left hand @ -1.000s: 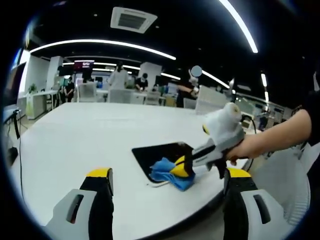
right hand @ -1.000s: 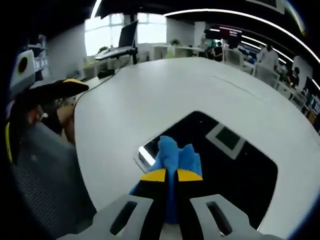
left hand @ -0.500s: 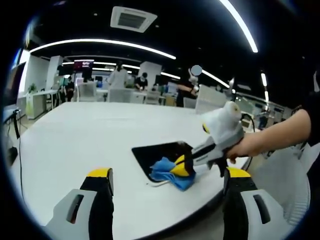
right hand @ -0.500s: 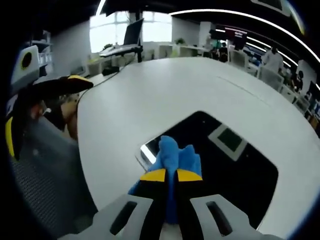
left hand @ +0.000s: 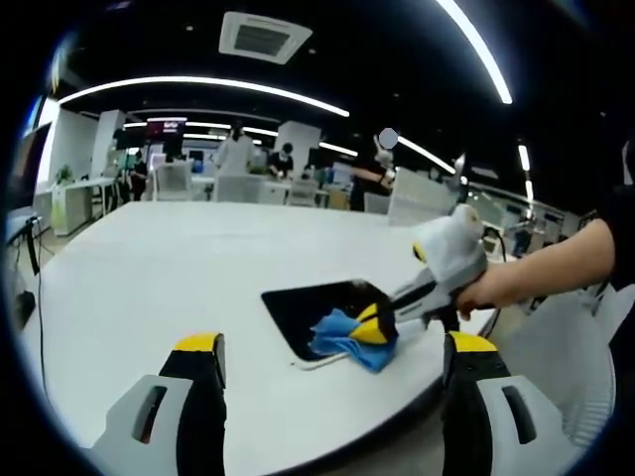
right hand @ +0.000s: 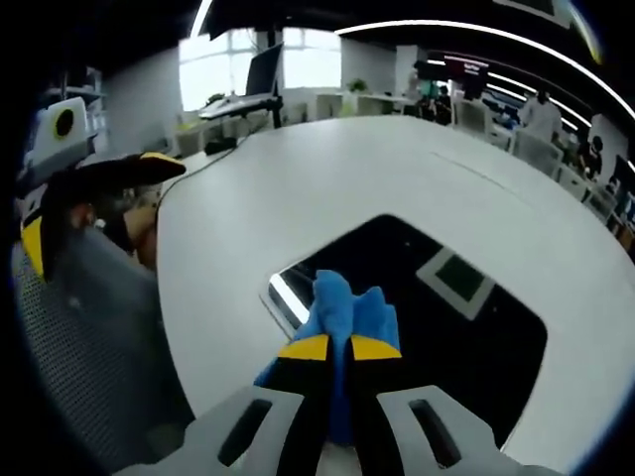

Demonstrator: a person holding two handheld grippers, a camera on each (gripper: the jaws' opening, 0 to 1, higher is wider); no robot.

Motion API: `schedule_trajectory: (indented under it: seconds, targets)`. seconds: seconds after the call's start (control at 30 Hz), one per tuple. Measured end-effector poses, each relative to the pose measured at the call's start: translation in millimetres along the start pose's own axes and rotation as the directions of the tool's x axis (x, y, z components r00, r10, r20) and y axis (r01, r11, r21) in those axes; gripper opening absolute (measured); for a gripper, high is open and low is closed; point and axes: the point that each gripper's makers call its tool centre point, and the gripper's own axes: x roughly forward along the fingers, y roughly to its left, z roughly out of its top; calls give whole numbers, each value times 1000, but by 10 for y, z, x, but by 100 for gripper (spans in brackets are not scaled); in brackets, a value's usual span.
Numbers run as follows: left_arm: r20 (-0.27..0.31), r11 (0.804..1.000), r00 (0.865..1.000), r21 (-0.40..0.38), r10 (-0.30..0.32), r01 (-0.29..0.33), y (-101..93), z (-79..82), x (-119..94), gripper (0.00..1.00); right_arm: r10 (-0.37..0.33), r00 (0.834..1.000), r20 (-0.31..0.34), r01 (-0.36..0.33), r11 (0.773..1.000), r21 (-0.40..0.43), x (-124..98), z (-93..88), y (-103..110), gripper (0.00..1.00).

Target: Wipe the mirror surface with the cleaning cloth until all visible marks leave the cleaned area.

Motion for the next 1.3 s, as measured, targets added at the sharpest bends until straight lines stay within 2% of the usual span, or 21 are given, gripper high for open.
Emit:
schedule_trajectory:
  seconds: [0.27,0.63,0.87,1.07,1.3]
  targets:
    - [3,1000,1000,1,3,-3,2,3,-1,90,-16,1000,-6,16,1000,12,-110,-111,-115,0]
    - [1,1000,1000,1,1,-1,-1,-2,1,90,-23,1000,-3,23,999,23,-157,-156,-159,0]
    - [4,1000,1000,1,-1,1,-5,0,-2,90,-21,1000,8,21,999,24,-154,-151,-157,0]
    - [9,1000,1000,2,1,-1,-2,8,-4,91,-13,1000,3,13,1000,-11,-143,-142,-173,0]
    - [9,1000,1000,2,2,-2,-2,9,-3,91,-35,999,6,35,999,-7,-82,-84,-278,0]
